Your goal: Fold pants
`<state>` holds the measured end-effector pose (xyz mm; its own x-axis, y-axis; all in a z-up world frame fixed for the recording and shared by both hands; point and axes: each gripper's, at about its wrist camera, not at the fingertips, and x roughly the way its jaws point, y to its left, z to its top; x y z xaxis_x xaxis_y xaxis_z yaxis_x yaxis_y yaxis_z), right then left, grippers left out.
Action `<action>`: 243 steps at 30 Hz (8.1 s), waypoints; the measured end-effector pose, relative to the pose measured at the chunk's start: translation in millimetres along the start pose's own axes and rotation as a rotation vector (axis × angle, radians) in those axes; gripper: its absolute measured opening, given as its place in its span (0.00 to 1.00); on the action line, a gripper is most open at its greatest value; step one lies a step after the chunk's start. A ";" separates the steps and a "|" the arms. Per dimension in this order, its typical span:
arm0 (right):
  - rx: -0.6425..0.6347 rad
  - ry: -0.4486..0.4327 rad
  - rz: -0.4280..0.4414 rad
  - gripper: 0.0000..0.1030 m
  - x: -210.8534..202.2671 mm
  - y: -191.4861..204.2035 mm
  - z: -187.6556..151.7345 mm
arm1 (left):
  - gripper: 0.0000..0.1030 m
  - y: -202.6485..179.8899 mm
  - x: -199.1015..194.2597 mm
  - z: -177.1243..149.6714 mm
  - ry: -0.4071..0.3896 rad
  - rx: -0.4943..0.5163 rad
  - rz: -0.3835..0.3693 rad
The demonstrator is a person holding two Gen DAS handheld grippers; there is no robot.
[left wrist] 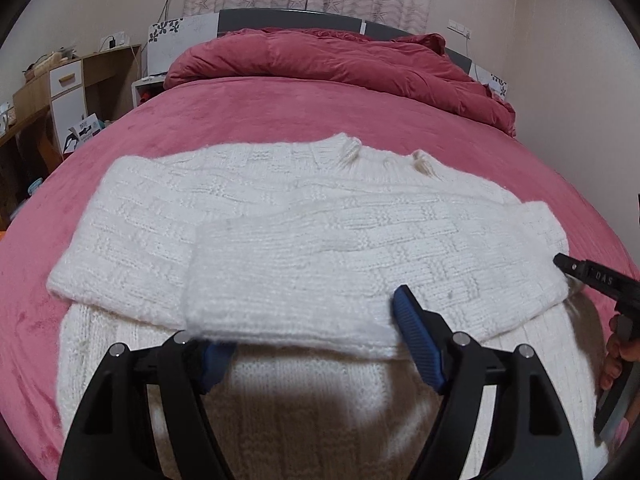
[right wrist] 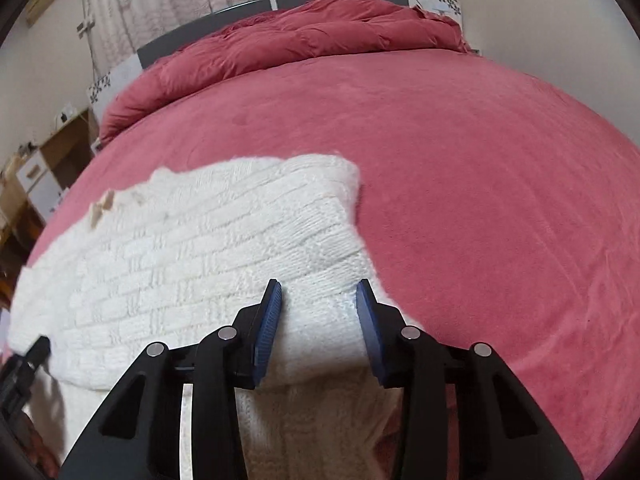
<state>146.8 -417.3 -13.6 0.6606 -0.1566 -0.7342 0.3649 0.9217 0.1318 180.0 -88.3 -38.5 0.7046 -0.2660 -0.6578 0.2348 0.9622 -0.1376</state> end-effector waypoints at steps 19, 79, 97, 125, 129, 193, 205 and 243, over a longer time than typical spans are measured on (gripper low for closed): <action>0.049 -0.008 0.002 0.29 26.9 3.7 22.3 | 0.79 5.3 37.9 26.6 0.003 -0.031 -0.025; 0.122 0.111 0.146 0.80 -124.9 -67.3 -141.5 | 0.98 102.7 -166.8 -151.0 0.086 -0.029 0.006; 0.189 0.222 0.389 0.59 -154.0 -89.5 -180.2 | 0.76 133.6 -183.9 -173.3 0.142 -0.151 -0.324; 0.172 0.311 0.606 0.07 -191.7 -82.7 -190.6 | 0.05 115.6 -239.5 -174.9 0.206 -0.065 -0.472; 0.139 0.307 0.618 0.07 -208.0 -85.3 -195.7 | 0.05 119.4 -257.9 -176.7 0.196 -0.060 -0.492; 0.452 0.242 0.968 0.06 -181.7 -109.6 -138.9 | 0.06 165.3 -226.4 -127.9 0.117 -0.477 -0.759; 0.571 0.333 0.906 0.06 -75.8 -85.7 -94.3 | 0.06 177.8 -132.6 -82.6 0.152 -0.522 -0.662; -0.068 0.110 0.387 0.49 -71.2 -16.5 -71.5 | 0.64 149.6 -112.3 -85.0 0.074 -0.028 -0.140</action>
<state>46.9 -396.0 -11.1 0.6651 0.2423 -0.7063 0.0564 0.9269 0.3711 79.0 90.5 -48.2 0.6146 -0.3937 -0.6835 0.3079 0.9175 -0.2517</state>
